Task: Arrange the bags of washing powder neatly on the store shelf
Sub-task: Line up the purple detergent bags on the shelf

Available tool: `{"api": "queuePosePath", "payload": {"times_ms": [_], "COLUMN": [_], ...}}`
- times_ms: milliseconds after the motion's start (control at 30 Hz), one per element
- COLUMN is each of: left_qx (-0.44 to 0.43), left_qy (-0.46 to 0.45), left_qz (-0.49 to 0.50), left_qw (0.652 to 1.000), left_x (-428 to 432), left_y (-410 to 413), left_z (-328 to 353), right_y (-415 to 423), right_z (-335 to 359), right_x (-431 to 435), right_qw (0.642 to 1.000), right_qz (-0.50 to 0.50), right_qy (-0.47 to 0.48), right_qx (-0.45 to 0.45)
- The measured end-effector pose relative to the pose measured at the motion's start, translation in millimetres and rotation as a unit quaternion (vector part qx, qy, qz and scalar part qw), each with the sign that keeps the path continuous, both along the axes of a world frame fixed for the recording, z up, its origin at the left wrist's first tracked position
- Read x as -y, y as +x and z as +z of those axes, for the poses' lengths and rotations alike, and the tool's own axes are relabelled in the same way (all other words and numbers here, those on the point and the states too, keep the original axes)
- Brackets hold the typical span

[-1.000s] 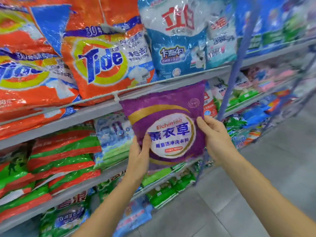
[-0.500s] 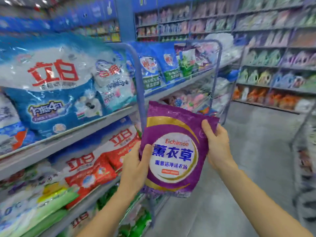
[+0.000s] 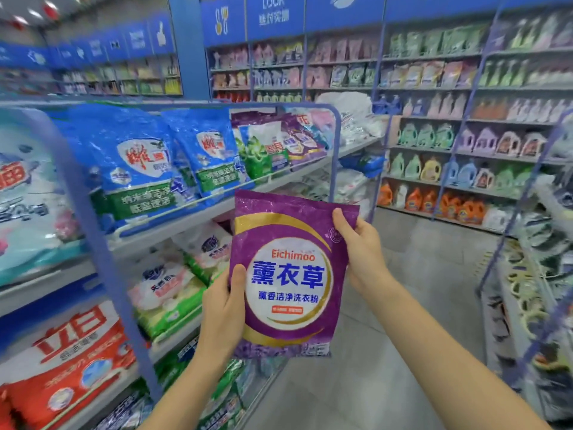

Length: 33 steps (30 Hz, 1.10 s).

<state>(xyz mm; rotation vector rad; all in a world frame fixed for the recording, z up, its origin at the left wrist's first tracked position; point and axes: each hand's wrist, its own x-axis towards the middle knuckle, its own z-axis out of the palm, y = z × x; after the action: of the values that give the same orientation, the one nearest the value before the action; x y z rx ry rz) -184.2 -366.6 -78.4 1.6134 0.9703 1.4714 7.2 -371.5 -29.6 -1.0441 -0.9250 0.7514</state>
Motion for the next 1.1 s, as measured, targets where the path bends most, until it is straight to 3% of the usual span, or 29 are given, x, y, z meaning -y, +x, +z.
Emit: {"api": "queuePosePath", "payload": {"times_ms": [67,400,900,1100], "left_qx": [0.010,0.066,0.056,0.102], "left_qy": [-0.012,-0.028,-0.086,-0.073], "left_qz": [0.006,0.023,0.049,0.113], "left_qw": [1.000,0.997,0.993,0.986], "left_x": [-25.1,-191.5,-411.7,-475.6], "left_y": [24.3,155.2,342.4,432.9], "left_z": [-0.1,-1.1,15.0,10.4], "right_y": [28.0,137.3,310.2,400.8], "right_z": [-9.3,-90.9,-54.5,-47.3], "right_x": [-21.0,-161.6,-380.9,-465.8], "right_qw": [0.999,0.988,0.990,0.991], "right_qz": [0.018,0.068,0.050,0.113], "right_qy": [-0.017,-0.132,-0.110,-0.070], "right_qx": [-0.021,0.048,0.068,0.018]}}
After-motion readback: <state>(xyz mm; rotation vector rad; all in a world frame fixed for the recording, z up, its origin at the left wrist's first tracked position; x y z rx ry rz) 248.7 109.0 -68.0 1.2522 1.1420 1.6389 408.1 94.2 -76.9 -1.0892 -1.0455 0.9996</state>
